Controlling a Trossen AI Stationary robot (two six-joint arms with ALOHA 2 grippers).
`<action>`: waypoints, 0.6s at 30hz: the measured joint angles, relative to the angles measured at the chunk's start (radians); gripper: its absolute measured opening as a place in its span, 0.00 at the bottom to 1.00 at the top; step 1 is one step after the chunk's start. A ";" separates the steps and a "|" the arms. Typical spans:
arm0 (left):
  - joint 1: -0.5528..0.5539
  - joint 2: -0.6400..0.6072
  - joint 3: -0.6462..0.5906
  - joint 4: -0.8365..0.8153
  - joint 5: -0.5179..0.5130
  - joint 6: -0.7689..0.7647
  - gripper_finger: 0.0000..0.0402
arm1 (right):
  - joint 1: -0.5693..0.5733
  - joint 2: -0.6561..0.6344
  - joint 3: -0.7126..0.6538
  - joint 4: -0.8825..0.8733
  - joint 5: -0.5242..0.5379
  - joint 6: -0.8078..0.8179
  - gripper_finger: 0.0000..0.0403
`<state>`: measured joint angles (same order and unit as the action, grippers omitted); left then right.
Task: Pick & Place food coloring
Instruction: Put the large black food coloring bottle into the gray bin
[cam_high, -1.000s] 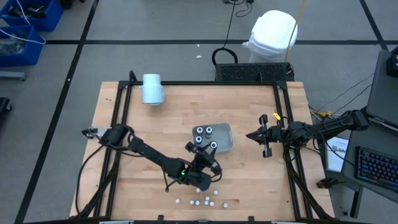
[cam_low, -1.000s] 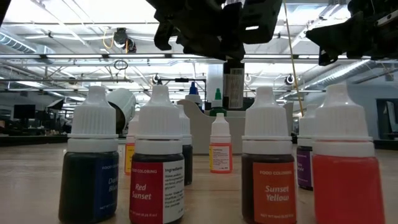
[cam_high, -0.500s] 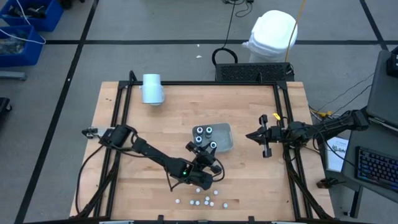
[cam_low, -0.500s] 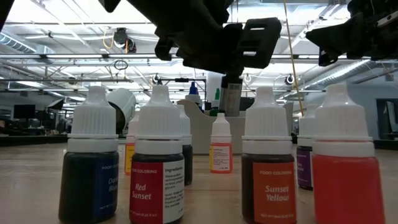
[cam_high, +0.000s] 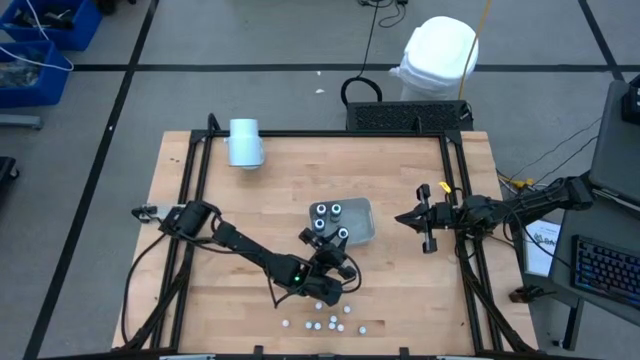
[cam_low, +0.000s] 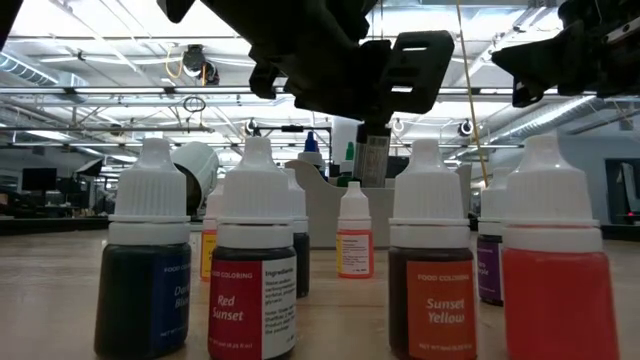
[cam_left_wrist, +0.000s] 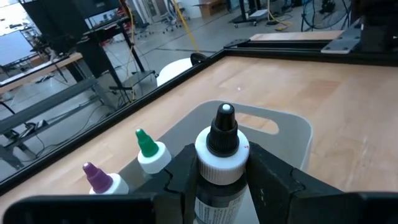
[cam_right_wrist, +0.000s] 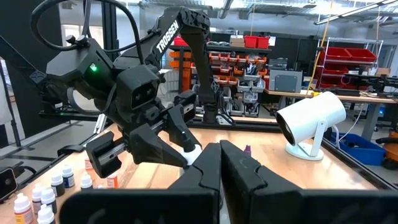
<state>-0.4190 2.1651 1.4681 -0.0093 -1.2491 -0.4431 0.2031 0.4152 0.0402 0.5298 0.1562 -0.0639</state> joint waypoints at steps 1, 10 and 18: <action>0.000 0.000 0.000 0.000 0.000 0.000 0.29 | 0.000 0.000 0.000 -0.003 0.000 0.000 0.00; 0.014 0.000 0.000 -0.003 -0.007 0.000 0.29 | 0.000 0.000 0.000 -0.005 0.000 -0.001 0.00; 0.029 0.000 0.000 -0.031 -0.007 -0.001 0.29 | 0.000 0.000 0.000 -0.008 0.000 -0.001 0.00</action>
<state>-0.3901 2.1647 1.4681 -0.0405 -1.2560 -0.4439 0.2031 0.4156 0.0402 0.5217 0.1559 -0.0645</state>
